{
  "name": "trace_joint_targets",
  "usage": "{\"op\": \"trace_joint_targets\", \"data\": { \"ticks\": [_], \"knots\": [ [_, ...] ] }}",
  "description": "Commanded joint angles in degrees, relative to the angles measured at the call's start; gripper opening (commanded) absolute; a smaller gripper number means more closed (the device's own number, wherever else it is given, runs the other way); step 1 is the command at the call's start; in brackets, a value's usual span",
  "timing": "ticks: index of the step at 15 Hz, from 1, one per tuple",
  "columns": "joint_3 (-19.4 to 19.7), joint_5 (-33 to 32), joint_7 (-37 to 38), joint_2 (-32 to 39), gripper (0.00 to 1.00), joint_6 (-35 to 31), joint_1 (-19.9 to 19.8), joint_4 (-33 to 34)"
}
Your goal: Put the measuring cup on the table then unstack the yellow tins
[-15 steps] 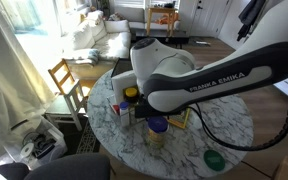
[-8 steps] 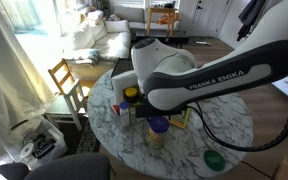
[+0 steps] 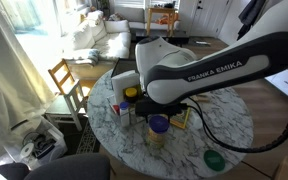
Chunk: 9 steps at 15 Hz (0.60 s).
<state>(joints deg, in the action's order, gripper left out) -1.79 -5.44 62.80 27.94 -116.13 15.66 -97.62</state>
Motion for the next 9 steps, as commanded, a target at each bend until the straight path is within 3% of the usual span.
{"op": "trace_joint_targets", "data": {
  "ticks": [1, 9],
  "knots": [
    [-0.90, 2.73, -4.37, -1.83, 1.00, -1.69, -2.05, -2.83],
    [-0.94, 7.02, -12.12, -2.05, 1.00, -4.36, -3.78, -4.82]
  ]
}}
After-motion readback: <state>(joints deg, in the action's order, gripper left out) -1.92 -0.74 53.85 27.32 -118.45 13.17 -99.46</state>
